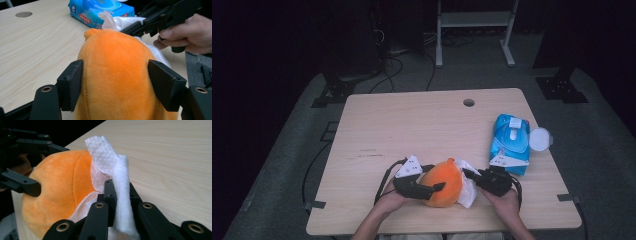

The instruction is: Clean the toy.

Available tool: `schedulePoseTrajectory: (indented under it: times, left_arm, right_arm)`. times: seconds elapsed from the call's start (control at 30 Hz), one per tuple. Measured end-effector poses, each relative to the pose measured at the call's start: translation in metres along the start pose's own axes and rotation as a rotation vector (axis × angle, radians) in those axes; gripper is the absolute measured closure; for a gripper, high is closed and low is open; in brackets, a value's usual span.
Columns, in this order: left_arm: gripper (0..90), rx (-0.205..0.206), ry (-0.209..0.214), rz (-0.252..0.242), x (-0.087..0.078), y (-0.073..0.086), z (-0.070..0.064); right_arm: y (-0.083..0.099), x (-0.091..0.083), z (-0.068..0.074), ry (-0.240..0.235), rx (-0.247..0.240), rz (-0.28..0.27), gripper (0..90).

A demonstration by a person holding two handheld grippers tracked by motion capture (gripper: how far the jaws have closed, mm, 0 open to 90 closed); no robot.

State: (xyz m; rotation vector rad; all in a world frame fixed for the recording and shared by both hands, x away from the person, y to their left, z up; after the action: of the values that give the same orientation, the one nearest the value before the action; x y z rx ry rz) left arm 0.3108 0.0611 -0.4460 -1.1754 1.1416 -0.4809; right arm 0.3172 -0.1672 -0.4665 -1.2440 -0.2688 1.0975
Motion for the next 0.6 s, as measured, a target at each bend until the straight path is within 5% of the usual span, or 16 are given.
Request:
schedulePoseTrajectory:
  times: [0.23, 0.37, 0.43, 0.6]
  left_arm:
    - [30.7, 0.022, -0.005, -0.003, 0.002, -0.001, -0.003]
    - [30.1, -0.016, -0.028, -0.003, 0.001, 0.0, 0.003]
    - [29.7, -0.036, -0.029, -0.006, 0.001, 0.001, 0.008]
    - [29.8, -0.068, -0.034, -0.009, 0.001, 0.002, 0.012]
  right_arm:
    - [-0.02, -0.006, 0.026, -0.072, -0.063, -0.07, 82.9]
    - [-0.005, -0.001, 0.011, -0.016, -0.035, -0.02, 82.9]
    - [-0.003, -0.001, 0.01, -0.026, -0.013, -0.018, 83.1]
    - [-0.013, 0.001, 0.043, -0.109, -0.125, -0.026, 83.1]
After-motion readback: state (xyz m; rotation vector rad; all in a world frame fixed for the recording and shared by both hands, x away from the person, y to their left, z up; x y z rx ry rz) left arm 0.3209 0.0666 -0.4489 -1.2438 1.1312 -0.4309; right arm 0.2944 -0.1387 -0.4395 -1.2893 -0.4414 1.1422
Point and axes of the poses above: each handheld gripper's, and its own axes: x roughly forward along the jaws, y roughly out of its underside, z roughly to its left, the point moved 4 cm from there along x, roughly forward along the jaws, and after that the axes turned 3 degrees about -y, right-handed, at the moved point
